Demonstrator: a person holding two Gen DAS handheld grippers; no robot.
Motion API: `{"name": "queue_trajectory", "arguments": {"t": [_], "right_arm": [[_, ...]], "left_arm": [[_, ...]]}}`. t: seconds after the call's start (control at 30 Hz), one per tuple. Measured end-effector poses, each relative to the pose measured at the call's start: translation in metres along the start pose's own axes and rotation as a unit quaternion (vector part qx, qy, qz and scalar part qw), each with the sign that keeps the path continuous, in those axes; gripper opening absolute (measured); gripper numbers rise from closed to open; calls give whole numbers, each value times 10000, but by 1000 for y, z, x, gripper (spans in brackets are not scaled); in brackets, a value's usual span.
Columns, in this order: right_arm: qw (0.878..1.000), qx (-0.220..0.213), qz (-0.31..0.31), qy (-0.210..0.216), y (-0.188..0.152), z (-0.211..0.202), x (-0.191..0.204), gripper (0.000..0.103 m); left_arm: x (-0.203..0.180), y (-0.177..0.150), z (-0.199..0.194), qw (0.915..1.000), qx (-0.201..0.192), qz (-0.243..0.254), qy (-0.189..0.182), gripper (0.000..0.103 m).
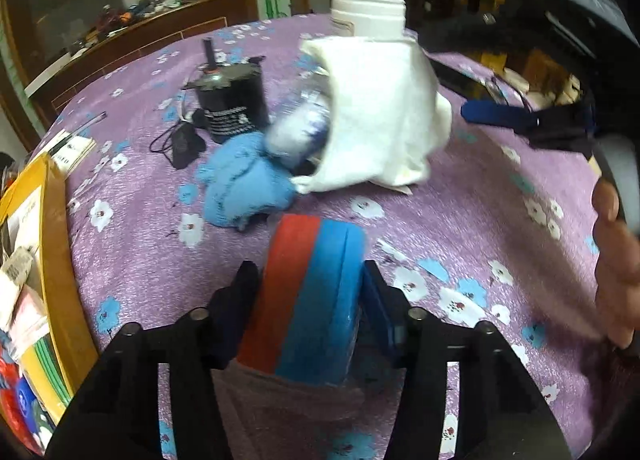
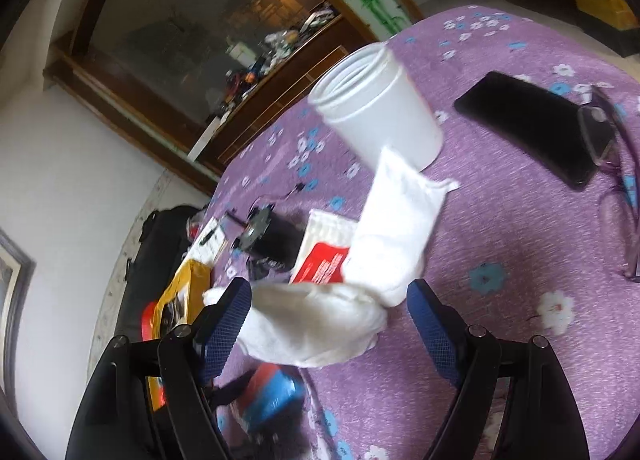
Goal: Organize soft objects
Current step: 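Grasp the red-blue sponge pack with left tool while right tool grasps white towel, then lift the white towel with right tool while left tool holds the sponge pack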
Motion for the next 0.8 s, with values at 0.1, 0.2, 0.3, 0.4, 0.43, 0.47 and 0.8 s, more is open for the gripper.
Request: {"name": "queue_trajectory", "arguments": {"t": [0.1,0.2,0.3,0.4,0.43,0.47,0.8], "right_arm": [[9997,61,-234,24,-5,4,10,85],[9989,152,-435,10,-10,11,18,89],[9972,228,-700,-149,-18,21,24,64],[9933,443,-1004,-350,-25,29,27,2],[9932,438,-1027,-335,-26,29,29,2],[9929,372,-1082,-325,-25,26,31,2],[9817,-762,-1742,107,-6,-32,75,2]], "left_arm": [[11,6,-12,9995,-241,-204,-80,48],[15,14,-24,9979,-565,-302,-100,47],[19,16,-31,9964,-781,-316,-69,47],[24,20,-39,9938,-1065,-317,51,47],[26,22,-43,9926,-1171,-312,115,47],[30,24,-43,9917,-1234,-318,160,47],[46,28,-51,9861,-1537,-527,351,47]]}}
Point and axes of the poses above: each gripper's, at about its wrist camera, not at the fingertips, and z roughly the way its jaws point, x to its left, y to its top, the point moved 8 cm from there along z, roughly the way its jaws point, and after that the axes turned 3 degrees about -z, right-handed, at the moved point
